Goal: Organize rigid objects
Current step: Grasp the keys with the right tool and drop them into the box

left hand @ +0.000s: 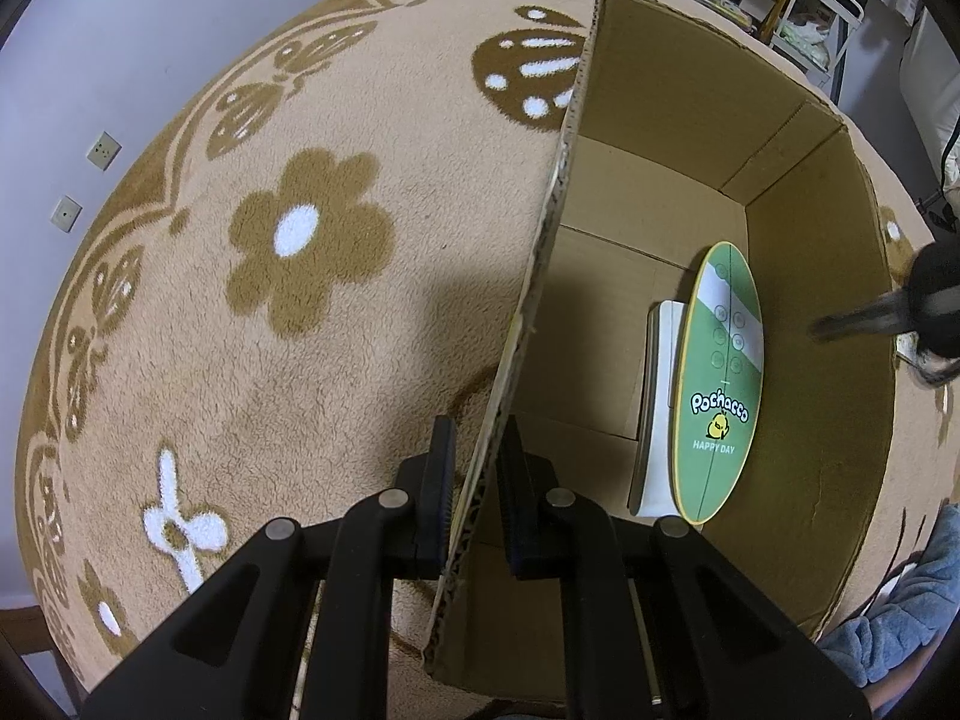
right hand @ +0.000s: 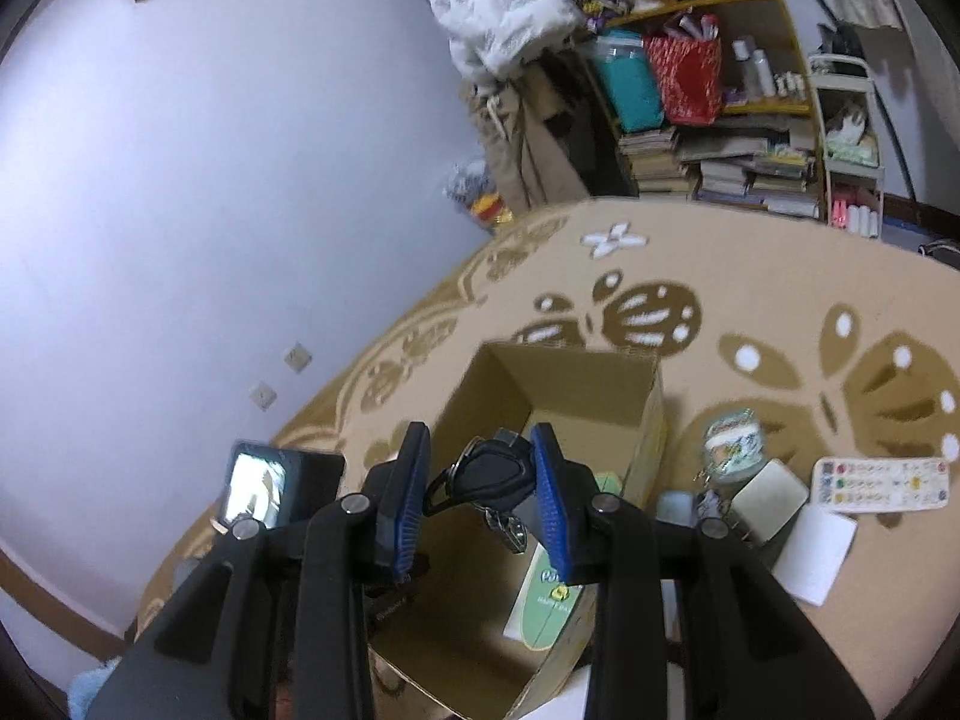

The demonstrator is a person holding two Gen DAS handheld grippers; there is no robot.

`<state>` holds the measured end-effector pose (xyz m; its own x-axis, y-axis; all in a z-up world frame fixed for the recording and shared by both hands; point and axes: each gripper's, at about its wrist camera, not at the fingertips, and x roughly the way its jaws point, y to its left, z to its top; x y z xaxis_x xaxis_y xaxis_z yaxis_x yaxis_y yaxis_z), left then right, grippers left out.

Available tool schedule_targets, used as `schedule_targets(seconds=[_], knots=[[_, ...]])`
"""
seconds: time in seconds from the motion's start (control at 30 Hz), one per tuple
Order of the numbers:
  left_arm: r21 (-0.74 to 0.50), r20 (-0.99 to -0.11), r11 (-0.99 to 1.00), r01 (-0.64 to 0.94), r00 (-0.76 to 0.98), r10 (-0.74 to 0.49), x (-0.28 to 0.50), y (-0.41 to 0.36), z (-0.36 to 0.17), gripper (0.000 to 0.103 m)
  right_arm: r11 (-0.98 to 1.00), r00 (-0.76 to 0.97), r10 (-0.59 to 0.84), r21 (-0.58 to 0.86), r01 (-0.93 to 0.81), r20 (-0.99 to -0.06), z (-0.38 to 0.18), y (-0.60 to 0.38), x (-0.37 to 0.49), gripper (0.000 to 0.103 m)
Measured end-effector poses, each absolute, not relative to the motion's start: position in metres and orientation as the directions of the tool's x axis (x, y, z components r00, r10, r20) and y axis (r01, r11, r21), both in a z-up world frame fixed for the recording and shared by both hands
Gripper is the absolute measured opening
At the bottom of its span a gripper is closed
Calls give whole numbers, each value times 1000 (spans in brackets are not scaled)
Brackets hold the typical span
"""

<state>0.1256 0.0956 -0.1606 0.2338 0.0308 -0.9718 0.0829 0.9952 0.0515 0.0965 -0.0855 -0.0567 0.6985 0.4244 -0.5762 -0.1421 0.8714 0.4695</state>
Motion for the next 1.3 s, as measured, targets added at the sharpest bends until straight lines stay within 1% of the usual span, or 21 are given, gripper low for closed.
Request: schedule_targets(seconds=[0.03, 0.07, 0.1, 0.5, 0.7, 0.87, 0.93, 0.97, 1.0, 1.07, 1.13, 1.17, 1.2, 1.23, 1.27, 1.3], knots=[[52, -972, 995, 83, 234, 31, 126, 95, -161, 12, 875, 674, 427, 464, -138, -603, -68, -79, 100, 36], [52, -972, 995, 84, 234, 31, 126, 96, -161, 12, 875, 674, 427, 464, -138, -603, -68, -79, 100, 36], [53, -972, 995, 85, 234, 32, 125, 95, -160, 12, 881, 656, 421, 453, -134, -626, -77, -74, 101, 36], [51, -973, 995, 86, 231, 30, 125, 96, -161, 13, 924, 611, 343, 372, -84, -714, -110, -69, 110, 37], [48, -973, 995, 84, 230, 28, 125, 96, -161, 13, 927, 606, 334, 370, -70, -722, -112, -70, 110, 37], [40, -973, 996, 77, 229, 21, 125, 97, -161, 13, 929, 627, 326, 362, -75, -707, -104, -72, 105, 37], [43, -974, 996, 79, 227, 24, 125, 97, -161, 14, 935, 629, 311, 346, -70, -712, -100, -73, 104, 38], [43, -974, 996, 79, 227, 24, 125, 97, -161, 14, 938, 630, 304, 341, -67, -714, -99, -74, 103, 46], [43, -974, 996, 80, 227, 24, 125, 97, -161, 14, 940, 631, 296, 335, -60, -717, -99, -76, 102, 57], [42, -974, 996, 79, 227, 23, 125, 97, -161, 14, 947, 650, 268, 318, -43, -711, -96, -81, 99, 62], [46, -973, 996, 79, 227, 27, 125, 97, -161, 14, 959, 668, 240, 280, -49, -705, -91, -85, 97, 65], [47, -973, 996, 80, 228, 27, 125, 97, -161, 14, 962, 671, 231, 268, -49, -705, -90, -86, 97, 71], [48, -973, 996, 80, 228, 29, 125, 97, -161, 14, 965, 677, 217, 257, -42, -704, -88, -89, 97, 80], [49, -973, 996, 80, 227, 29, 125, 97, -161, 14, 966, 686, 206, 255, -31, -698, -87, -92, 97, 86], [49, -973, 995, 81, 228, 29, 125, 97, -161, 14, 966, 696, 197, 258, -17, -691, -86, -97, 96, 95], [50, -973, 995, 82, 228, 30, 125, 97, -161, 14, 965, 702, 191, 261, -7, -686, -85, -101, 96, 99]])
